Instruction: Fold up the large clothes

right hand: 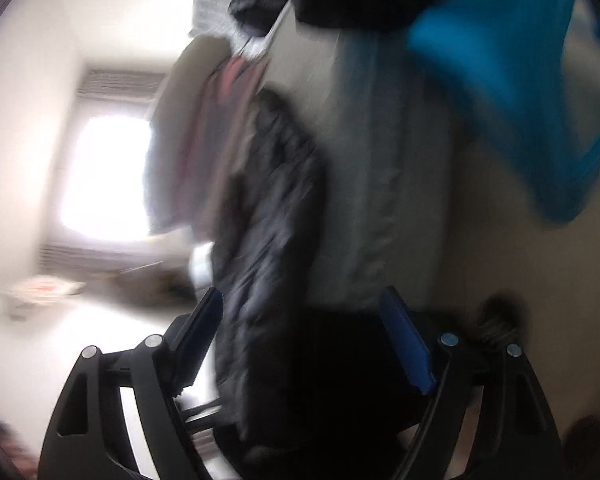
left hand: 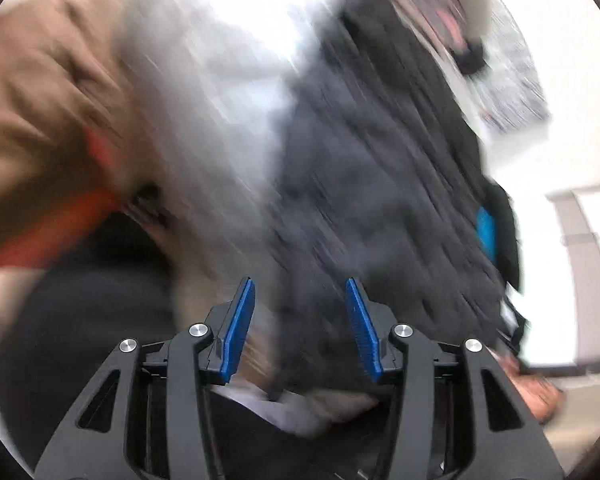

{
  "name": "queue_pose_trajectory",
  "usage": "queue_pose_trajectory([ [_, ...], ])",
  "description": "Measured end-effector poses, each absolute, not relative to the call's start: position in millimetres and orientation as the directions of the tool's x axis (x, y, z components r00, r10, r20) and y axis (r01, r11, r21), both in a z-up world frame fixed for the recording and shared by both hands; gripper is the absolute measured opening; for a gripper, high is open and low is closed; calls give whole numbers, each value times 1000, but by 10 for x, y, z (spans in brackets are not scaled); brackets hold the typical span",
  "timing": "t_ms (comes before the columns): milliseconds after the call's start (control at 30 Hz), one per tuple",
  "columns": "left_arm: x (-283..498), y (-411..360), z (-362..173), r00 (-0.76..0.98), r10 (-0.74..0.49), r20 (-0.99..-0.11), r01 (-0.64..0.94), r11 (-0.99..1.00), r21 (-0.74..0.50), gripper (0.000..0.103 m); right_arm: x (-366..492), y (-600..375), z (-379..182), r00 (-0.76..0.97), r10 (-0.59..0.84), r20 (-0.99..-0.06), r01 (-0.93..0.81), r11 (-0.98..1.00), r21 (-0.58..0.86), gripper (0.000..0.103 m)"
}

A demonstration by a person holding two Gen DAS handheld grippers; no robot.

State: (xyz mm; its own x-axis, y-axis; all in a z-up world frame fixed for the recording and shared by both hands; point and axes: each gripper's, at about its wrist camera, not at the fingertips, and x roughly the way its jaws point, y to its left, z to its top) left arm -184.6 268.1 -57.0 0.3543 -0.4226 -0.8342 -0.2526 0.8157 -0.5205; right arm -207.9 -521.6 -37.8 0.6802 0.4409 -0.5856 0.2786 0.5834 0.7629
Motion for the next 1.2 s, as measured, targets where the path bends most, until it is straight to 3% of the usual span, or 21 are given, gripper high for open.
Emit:
queue_pose_trajectory([
  [33, -1836, 2777, -468, 387, -366, -846, -273, 832, -484, 45, -2052, -5194, -203, 692, 360, -625, 284, 661, 695, 78],
  [133, -1655, 3016, -76, 529, -299, -794, -278, 823, -495, 50, -1823, -5046, 238, 732, 349, -585, 186, 725, 664, 78],
  [200, -1409, 2926, 135, 595, -335, -730, -190, 825, -533, 61, -1495, -4844, 451, 707, 414, -573, 99, 745, 660, 86],
  [300, -894, 2671, 263, 630, -417, -655, -79, 805, -588, 63, -844, -4350, 646, 596, 590, -545, -61, 709, 702, 87],
  [367, -516, 2455, 248, 623, -451, -639, -49, 793, -608, 63, -276, -3787, 618, 434, 742, -512, -167, 624, 764, 88],
  [433, -166, 2293, 156, 608, -457, -649, -46, 796, -604, 63, 118, -3290, 525, 301, 793, -529, -203, 596, 777, 88],
  [667, 486, 2093, -307, 539, -451, -711, -109, 800, -590, 63, 1030, -1708, -141, 23, 829, -558, -223, 548, 806, 88],
  [767, 555, 2135, -469, 504, -467, -727, -124, 794, -595, 63, 1184, -1476, -421, -12, 847, -531, -186, 520, 834, 88],
  [900, 565, 2118, -640, 443, -571, -692, -119, 727, -676, 63, 1191, -1283, -650, -63, 910, -410, -126, 400, 908, 88],
  [1067, 225, 2055, -586, 379, -679, -629, -36, 668, -743, 63, 857, -1202, -547, -138, 958, -253, -145, 233, 962, 88],
  [1200, -180, 2030, -506, 306, -692, -654, 24, 693, -721, 63, 442, -1106, -354, -241, 936, -256, -217, 205, 954, 88],
])
